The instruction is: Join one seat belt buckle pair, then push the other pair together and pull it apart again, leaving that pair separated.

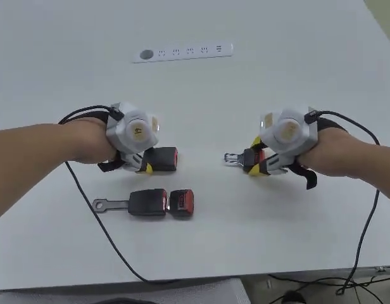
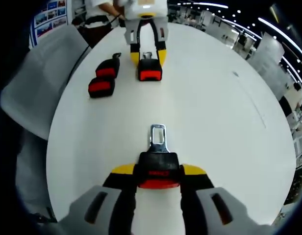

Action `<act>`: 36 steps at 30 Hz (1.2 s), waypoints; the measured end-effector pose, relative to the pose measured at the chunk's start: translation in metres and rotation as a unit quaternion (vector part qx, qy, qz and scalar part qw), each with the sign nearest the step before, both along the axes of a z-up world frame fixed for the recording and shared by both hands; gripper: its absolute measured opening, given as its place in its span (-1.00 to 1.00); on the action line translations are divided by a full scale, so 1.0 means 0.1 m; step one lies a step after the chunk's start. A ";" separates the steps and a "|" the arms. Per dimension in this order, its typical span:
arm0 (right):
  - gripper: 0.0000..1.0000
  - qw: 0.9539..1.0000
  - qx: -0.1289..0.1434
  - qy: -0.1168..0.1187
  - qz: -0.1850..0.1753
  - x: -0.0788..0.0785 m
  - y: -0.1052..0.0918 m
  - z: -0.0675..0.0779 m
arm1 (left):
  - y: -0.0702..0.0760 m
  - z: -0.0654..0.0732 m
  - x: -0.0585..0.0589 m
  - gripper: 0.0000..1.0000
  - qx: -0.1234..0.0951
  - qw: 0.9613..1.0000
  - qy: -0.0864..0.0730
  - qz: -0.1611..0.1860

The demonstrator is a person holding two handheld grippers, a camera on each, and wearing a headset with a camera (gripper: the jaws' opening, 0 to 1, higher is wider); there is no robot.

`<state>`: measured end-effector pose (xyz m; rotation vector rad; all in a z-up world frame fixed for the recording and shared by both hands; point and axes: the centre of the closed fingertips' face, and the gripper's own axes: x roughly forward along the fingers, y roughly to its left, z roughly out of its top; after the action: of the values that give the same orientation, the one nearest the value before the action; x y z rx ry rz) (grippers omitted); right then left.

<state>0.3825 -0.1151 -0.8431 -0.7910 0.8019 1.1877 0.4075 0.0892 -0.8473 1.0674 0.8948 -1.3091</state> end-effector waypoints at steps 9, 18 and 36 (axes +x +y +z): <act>-0.15 1.000 -0.011 -0.008 -0.008 0.03 -0.08 -0.01 | -0.01 0.00 0.00 -0.38 0.008 1.000 -0.004 -0.004; 0.07 0.999 -0.011 -0.022 -0.021 -0.02 -0.14 0.01 | 0.00 0.03 0.01 -0.37 -0.003 1.000 0.000 0.012; 0.40 0.988 0.101 -0.064 -0.101 -0.39 -0.04 0.50 | 0.31 0.58 -0.33 0.17 -0.096 0.989 -0.053 0.095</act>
<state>0.3440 -0.1191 -0.7932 -0.5966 0.6280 1.0072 0.3745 0.1203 -0.7897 0.8712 0.7557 -1.1434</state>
